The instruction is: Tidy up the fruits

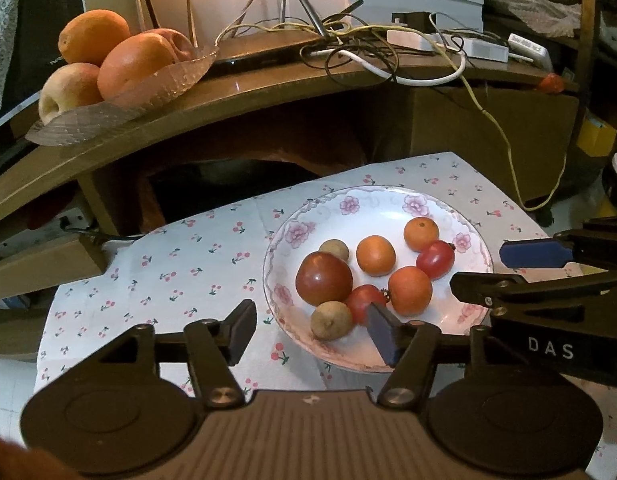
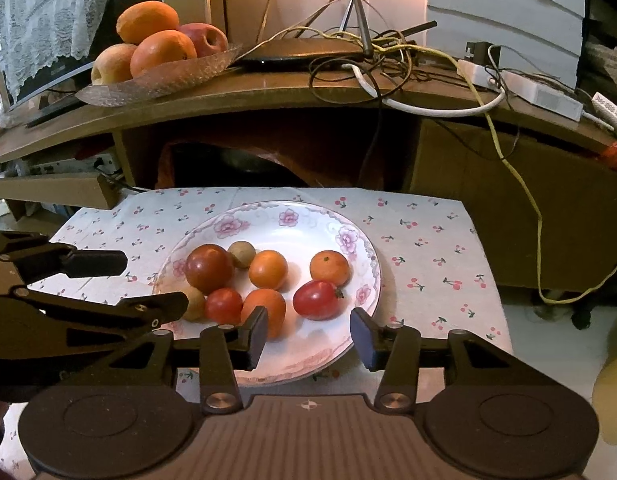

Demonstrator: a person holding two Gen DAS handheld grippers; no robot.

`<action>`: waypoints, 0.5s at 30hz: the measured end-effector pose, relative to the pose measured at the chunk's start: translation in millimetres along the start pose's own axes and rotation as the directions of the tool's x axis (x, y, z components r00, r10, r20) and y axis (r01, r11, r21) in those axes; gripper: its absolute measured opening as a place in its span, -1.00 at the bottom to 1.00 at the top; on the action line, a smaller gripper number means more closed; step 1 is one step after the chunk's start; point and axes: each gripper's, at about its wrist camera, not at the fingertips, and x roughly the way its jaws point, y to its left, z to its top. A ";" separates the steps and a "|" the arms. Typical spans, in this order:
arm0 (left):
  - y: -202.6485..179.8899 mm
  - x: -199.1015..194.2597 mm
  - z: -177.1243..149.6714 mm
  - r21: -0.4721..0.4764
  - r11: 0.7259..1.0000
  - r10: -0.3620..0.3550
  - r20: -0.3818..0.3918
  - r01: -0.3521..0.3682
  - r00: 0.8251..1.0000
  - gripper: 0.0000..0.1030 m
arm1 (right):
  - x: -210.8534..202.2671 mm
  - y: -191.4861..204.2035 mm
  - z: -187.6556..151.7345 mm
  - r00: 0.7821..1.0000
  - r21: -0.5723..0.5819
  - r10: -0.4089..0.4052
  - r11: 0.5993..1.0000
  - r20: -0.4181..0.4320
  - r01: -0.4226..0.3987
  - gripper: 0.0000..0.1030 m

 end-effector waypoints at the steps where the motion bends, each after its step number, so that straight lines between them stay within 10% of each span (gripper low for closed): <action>1: -0.4 -1.7 -0.5 -0.001 1.000 0.004 0.002 -0.004 1.000 0.36 | -1.6 0.0 -0.4 1.000 0.000 -0.002 1.000 0.000 0.002 -0.07; 15: 2.0 -37.0 -14.2 -0.040 0.998 0.056 0.027 -0.055 0.998 0.87 | -42.3 6.8 -13.2 0.999 0.036 -0.013 0.999 0.029 0.012 0.02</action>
